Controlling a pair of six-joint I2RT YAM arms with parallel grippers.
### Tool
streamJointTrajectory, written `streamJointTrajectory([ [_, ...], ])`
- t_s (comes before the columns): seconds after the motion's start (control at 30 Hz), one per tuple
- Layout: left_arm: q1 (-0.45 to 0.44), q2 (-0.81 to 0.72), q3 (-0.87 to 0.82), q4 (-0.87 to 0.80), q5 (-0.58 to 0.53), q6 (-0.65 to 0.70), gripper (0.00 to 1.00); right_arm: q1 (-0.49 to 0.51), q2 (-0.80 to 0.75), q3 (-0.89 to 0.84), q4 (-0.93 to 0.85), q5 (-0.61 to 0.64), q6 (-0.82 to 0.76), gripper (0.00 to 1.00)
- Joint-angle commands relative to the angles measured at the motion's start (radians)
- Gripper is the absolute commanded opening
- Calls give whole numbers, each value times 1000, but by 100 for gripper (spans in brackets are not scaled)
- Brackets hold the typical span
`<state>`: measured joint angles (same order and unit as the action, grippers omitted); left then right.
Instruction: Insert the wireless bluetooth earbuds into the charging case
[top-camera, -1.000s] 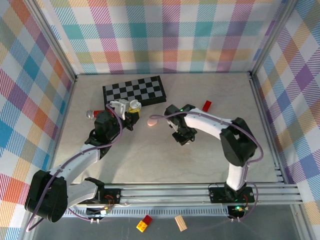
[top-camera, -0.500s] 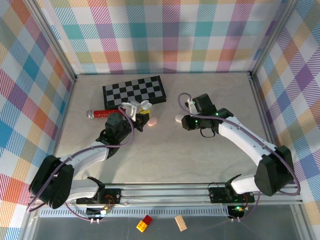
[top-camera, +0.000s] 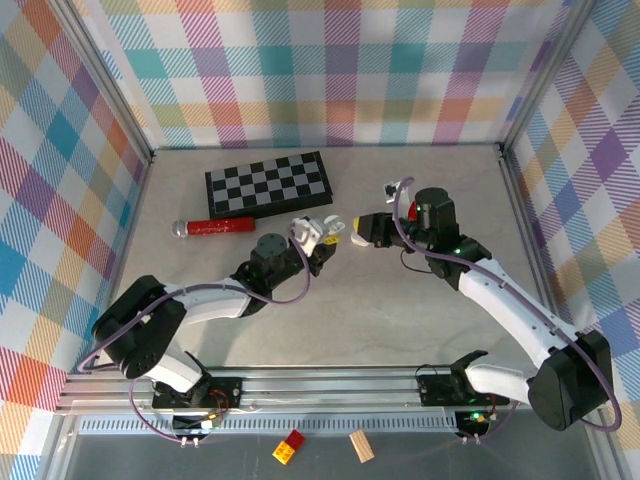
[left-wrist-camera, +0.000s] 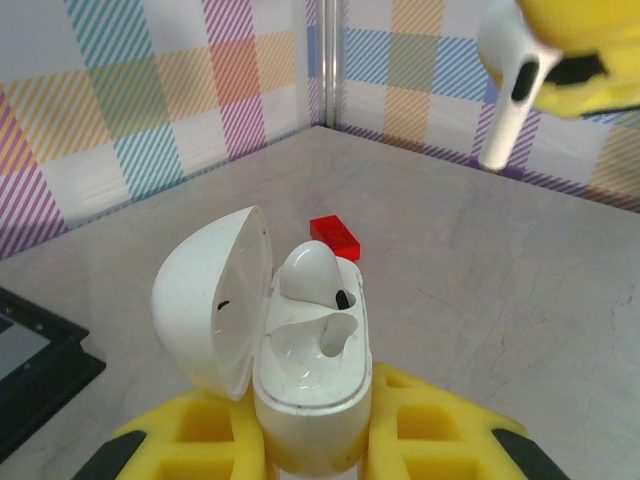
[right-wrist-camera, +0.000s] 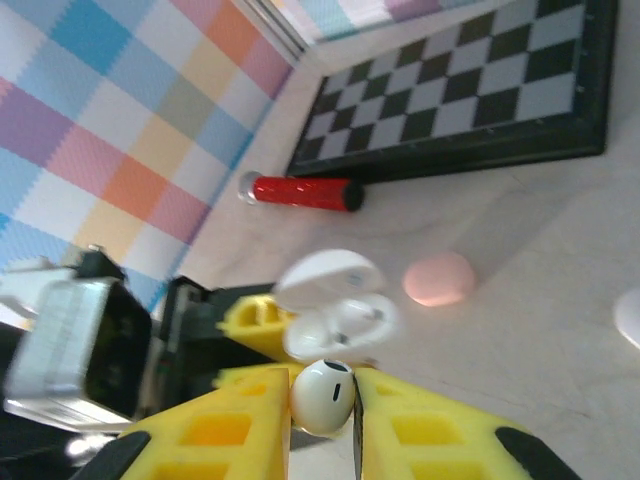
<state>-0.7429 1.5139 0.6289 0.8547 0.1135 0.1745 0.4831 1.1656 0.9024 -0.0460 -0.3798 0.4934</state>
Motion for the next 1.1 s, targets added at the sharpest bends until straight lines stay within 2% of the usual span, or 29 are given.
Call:
streamJointTrajectory([
  [0.0, -33, 31, 50, 88, -29, 38, 17, -8, -11, -23, 139, -78, 72, 21],
  [0.23, -69, 61, 84, 93, -29, 56, 17, -9, 9, -33, 178, -87, 91, 20],
  [1.07, -79, 36, 106, 46, -89, 55, 17, -14, 61, -33, 143, -69, 85, 19],
])
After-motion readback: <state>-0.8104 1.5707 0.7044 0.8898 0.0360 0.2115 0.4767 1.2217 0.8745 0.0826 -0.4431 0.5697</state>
